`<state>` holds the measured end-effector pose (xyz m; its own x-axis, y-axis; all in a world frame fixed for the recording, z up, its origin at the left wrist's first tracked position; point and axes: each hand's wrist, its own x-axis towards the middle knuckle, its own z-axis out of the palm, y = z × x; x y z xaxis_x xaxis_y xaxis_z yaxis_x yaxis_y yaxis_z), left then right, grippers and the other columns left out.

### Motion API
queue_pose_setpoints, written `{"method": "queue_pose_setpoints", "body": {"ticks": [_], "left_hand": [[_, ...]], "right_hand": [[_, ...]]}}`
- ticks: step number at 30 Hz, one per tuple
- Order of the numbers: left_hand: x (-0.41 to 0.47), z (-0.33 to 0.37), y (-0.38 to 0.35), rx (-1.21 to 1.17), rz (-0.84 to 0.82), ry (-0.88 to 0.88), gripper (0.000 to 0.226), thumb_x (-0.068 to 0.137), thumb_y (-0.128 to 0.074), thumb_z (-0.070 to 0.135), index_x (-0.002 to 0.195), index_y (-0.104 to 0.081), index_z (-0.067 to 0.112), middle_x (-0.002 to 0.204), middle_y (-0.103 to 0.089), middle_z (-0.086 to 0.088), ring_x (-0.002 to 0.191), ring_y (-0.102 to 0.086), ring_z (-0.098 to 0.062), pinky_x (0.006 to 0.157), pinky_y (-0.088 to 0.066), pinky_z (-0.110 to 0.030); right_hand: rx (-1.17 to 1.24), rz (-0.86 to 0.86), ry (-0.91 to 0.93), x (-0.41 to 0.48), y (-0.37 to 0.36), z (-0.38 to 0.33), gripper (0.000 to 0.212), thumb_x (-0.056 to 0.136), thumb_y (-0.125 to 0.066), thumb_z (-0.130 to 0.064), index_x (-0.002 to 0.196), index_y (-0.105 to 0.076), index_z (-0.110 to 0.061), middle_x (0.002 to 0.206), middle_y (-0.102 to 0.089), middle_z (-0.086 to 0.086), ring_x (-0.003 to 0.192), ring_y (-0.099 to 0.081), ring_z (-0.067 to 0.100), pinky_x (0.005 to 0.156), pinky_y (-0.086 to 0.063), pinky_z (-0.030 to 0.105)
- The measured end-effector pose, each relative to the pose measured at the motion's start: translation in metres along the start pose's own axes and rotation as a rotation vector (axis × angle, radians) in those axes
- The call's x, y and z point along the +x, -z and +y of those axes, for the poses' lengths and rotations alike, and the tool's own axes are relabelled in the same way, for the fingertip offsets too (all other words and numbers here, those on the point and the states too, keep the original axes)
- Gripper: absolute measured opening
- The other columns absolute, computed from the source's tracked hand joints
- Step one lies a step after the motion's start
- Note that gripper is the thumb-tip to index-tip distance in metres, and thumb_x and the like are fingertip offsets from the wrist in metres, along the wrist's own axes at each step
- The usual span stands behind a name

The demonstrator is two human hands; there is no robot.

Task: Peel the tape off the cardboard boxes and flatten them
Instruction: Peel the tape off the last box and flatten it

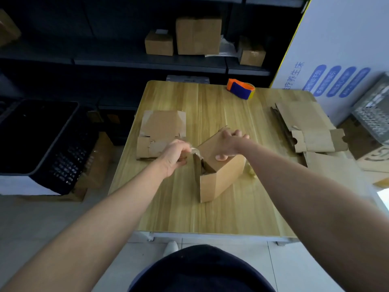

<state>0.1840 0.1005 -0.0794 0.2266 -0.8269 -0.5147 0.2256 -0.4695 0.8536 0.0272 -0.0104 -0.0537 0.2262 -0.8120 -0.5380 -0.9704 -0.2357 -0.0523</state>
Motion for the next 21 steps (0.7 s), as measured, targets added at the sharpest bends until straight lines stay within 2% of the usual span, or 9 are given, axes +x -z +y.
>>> {"method": "queue_pose_setpoints", "body": {"ticks": [3, 4, 5, 7, 8, 10, 13, 17, 21], "left_hand": [[0.002, -0.006, -0.005, 0.094, -0.06, 0.064, 0.048, 0.073, -0.073, 0.048, 0.099, -0.056, 0.012, 0.099, -0.056, -0.002, 0.091, -0.054, -0.02, 0.085, -0.049, -0.036], [0.002, -0.007, -0.008, 0.185, 0.005, 0.033, 0.048, 0.075, -0.074, 0.046, 0.099, -0.054, 0.01, 0.101, -0.058, -0.003, 0.093, -0.057, -0.022, 0.085, -0.053, -0.04], [0.001, -0.007, -0.011, 0.232, 0.077, -0.014, 0.035, 0.08, -0.073, 0.036, 0.094, -0.054, 0.009, 0.098, -0.061, -0.003, 0.092, -0.059, -0.022, 0.084, -0.055, -0.041], [0.001, -0.004, -0.017, 0.205, 0.131, -0.096, 0.013, 0.085, -0.068, 0.01, 0.083, -0.055, 0.01, 0.086, -0.062, -0.005, 0.087, -0.06, -0.024, 0.08, -0.058, -0.039], [0.002, -0.003, -0.02, 0.172, 0.133, -0.116, 0.013, 0.086, -0.065, 0.004, 0.079, -0.055, 0.009, 0.083, -0.06, -0.006, 0.087, -0.061, -0.024, 0.08, -0.058, -0.038], [0.003, 0.0, -0.022, 0.083, 0.149, -0.156, 0.016, 0.088, -0.06, -0.001, 0.077, -0.053, 0.007, 0.082, -0.056, -0.008, 0.088, -0.06, -0.025, 0.08, -0.058, -0.036], [0.005, 0.013, -0.022, -0.001, 0.162, -0.221, 0.011, 0.09, -0.059, 0.001, 0.081, -0.055, 0.007, 0.088, -0.06, -0.012, 0.086, -0.064, -0.025, 0.08, -0.058, -0.034], [0.0, 0.035, -0.03, -0.04, 0.126, -0.337, 0.013, 0.089, -0.061, 0.0, 0.078, -0.057, 0.006, 0.085, -0.065, -0.009, 0.082, -0.067, -0.019, 0.077, -0.058, -0.029], [-0.001, 0.045, -0.031, -0.052, 0.058, -0.346, 0.019, 0.088, -0.06, -0.001, 0.073, -0.056, 0.008, 0.084, -0.065, -0.009, 0.082, -0.064, -0.018, 0.082, -0.056, -0.028]], "right_hand": [[-0.01, 0.004, 0.001, -0.001, -0.001, 0.0, 0.102, 0.076, -0.073, -0.045, 0.15, -0.004, -0.032, 0.15, -0.012, 0.013, 0.138, -0.013, 0.042, 0.108, -0.028, 0.059], [-0.012, 0.004, 0.007, -0.001, -0.002, -0.001, 0.102, 0.075, -0.073, -0.046, 0.15, -0.004, -0.033, 0.15, -0.012, 0.013, 0.137, -0.014, 0.043, 0.107, -0.029, 0.06], [-0.018, 0.006, 0.021, 0.0, -0.002, -0.001, 0.103, 0.074, -0.074, -0.047, 0.149, -0.005, -0.034, 0.15, -0.013, 0.013, 0.136, -0.015, 0.043, 0.106, -0.03, 0.06], [-0.041, 0.019, 0.075, -0.002, -0.002, 0.002, 0.105, 0.072, -0.075, -0.047, 0.149, -0.005, -0.036, 0.153, -0.009, 0.01, 0.137, -0.013, 0.043, 0.105, -0.029, 0.063], [-0.054, 0.017, 0.121, -0.004, -0.001, 0.004, 0.107, 0.073, -0.076, -0.045, 0.15, -0.003, -0.037, 0.156, -0.003, 0.007, 0.141, -0.006, 0.042, 0.108, -0.024, 0.065], [-0.099, -0.041, 0.235, -0.01, 0.002, 0.008, 0.116, 0.072, -0.078, -0.043, 0.15, 0.008, -0.039, 0.159, 0.016, -0.002, 0.144, 0.015, 0.036, 0.111, -0.011, 0.065], [-0.097, -0.093, 0.346, -0.015, 0.005, 0.01, 0.133, 0.063, -0.084, -0.046, 0.145, 0.021, -0.043, 0.155, 0.027, -0.011, 0.142, 0.026, 0.029, 0.112, -0.006, 0.066], [-0.013, 0.029, 0.448, -0.016, 0.004, 0.006, 0.145, 0.055, -0.088, -0.045, 0.144, 0.026, -0.04, 0.156, 0.023, -0.016, 0.144, 0.022, 0.024, 0.114, -0.006, 0.063], [0.178, 0.122, 0.506, -0.019, -0.003, 0.006, 0.147, 0.053, -0.09, -0.035, 0.145, 0.024, -0.04, 0.157, 0.0, -0.008, 0.145, -0.004, 0.029, 0.114, -0.019, 0.058]]}}
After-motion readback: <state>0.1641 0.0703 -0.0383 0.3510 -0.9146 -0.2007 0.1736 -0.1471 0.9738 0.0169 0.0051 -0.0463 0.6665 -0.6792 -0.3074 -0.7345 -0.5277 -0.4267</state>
